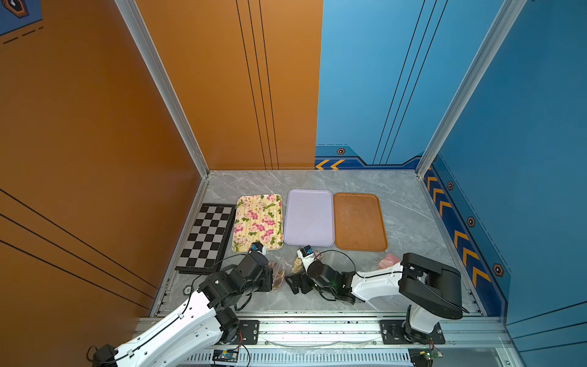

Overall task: Pour cookies out of the ziploc bag
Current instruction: Open the ziploc bag at the center of the board.

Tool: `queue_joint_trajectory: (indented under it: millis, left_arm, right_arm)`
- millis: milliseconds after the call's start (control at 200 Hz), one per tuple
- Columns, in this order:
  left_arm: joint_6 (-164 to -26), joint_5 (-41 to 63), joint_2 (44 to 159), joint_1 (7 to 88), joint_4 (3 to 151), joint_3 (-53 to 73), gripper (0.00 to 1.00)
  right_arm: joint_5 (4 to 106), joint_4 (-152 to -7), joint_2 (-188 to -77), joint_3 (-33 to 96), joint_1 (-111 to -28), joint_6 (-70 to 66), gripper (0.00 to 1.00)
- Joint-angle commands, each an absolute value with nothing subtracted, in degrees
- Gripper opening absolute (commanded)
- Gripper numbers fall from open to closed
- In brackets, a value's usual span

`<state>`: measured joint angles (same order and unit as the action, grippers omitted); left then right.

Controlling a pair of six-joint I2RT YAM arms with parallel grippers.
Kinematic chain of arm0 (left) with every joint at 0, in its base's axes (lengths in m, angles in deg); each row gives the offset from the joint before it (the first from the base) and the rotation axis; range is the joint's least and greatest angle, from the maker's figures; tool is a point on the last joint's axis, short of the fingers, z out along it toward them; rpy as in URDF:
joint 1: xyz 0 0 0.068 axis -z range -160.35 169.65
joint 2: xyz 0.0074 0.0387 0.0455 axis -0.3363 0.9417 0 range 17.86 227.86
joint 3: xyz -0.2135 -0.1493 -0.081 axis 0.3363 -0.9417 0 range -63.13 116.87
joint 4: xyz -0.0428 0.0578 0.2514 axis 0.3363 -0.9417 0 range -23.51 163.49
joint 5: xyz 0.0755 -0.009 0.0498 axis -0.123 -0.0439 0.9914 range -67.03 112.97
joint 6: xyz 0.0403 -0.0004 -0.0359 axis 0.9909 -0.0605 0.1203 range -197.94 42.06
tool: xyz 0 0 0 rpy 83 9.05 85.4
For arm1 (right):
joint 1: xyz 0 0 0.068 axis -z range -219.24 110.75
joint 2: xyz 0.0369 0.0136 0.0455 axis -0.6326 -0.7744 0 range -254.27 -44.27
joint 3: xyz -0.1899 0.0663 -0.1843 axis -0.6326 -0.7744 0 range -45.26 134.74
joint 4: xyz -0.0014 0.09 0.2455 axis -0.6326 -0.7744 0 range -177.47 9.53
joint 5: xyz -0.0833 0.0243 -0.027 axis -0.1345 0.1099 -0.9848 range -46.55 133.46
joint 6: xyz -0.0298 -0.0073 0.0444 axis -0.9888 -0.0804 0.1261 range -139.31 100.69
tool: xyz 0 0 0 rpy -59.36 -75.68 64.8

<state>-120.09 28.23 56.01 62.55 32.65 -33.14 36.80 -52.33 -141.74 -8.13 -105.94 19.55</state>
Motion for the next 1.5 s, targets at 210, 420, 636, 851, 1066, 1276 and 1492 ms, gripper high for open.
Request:
queue_joint_trajectory:
  millis: [210, 420, 636, 851, 1066, 1276, 1492]
  left_arm:
    - [-120.40, 29.30, 56.14, 61.05, 31.02, -32.68, 0.00]
    - [-120.47, 29.34, 54.76, 61.05, 31.04, -32.78, 0.00]
    - [-120.14, 25.57, 55.35, 61.50, 31.60, -32.40, 0.00]
    - [-122.18, 24.07, 59.55, 70.04, 31.41, -30.63, 0.27]
    - [-125.92, 30.44, 64.68, 80.63, 30.82, -28.61, 0.33]
    - [-126.80, 35.86, 70.97, 82.49, 28.32, -25.49, 0.28]
    - [-125.75, 36.42, 75.35, 83.42, 28.41, -22.61, 0.30]
  right_arm:
    - [27.64, -69.13, -131.12, -10.15, -106.01, 15.76, 0.96]
    - [31.47, -64.35, -135.42, -3.59, -111.67, 12.95, 0.96]
    - [34.48, -61.09, -143.88, 0.53, -112.76, 14.78, 0.96]
    - [34.29, -55.98, -142.04, -4.59, -112.18, 17.78, 0.96]
    - [32.35, -57.60, -137.37, -7.61, -111.60, 17.60, 0.96]
    - [29.84, -61.49, -131.64, -11.61, -111.46, 17.75, 0.97]
    - [27.39, -63.26, -128.15, -15.24, -111.01, 18.89, 0.97]
